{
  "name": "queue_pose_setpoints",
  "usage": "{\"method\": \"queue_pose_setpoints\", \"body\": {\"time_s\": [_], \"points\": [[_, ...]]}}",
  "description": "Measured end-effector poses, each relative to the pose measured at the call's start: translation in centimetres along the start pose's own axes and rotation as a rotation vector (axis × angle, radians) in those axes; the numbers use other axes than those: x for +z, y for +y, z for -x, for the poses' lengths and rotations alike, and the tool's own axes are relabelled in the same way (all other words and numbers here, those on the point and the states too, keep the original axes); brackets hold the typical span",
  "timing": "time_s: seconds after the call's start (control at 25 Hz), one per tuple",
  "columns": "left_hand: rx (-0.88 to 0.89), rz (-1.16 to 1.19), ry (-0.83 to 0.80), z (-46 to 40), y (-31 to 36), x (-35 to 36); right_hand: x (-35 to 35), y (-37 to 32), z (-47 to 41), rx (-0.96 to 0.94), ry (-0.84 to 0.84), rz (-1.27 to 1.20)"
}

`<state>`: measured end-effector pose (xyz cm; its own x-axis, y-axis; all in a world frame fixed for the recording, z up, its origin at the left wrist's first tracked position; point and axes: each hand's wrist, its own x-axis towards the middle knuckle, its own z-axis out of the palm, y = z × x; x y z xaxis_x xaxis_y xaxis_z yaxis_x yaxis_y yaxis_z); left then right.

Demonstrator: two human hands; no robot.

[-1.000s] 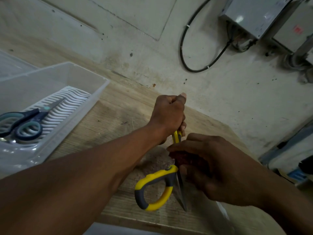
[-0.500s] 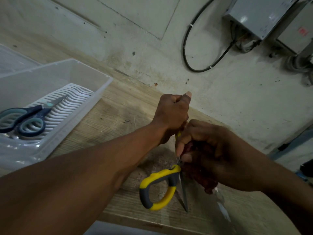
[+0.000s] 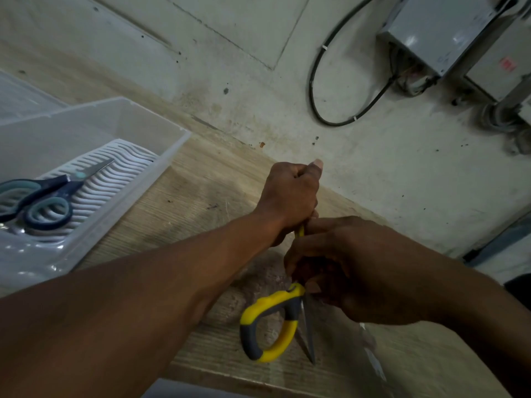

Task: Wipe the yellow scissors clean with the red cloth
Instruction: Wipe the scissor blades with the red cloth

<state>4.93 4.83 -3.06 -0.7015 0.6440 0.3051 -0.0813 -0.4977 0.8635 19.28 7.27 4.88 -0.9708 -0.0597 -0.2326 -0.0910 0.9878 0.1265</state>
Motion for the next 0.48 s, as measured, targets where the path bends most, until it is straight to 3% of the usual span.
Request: {"method": "queue_pose_setpoints", "body": {"time_s": [0.16, 0.32, 0.4, 0.48], "points": [[0.024, -0.042, 0.007, -0.2, -0.2, 0.0, 0.8, 0.9, 0.1, -0.026, 0.067, -0.213], [0.016, -0.03, 0.001, -0.1, -0.1, 0.3, 3.1, 1.2, 1.4, 0.027, 0.259, -0.615], [0.002, -0.004, -0.007, 0.0, -0.2, 0.3, 3.7, 1.9, 1.9, 0.066, 0.441, -0.617], [-0.006, 0.007, -0.011, 0.0, -0.2, 0.2, 3.4, 2.6, 2.5, 0.086, 0.52, -0.508]]}}
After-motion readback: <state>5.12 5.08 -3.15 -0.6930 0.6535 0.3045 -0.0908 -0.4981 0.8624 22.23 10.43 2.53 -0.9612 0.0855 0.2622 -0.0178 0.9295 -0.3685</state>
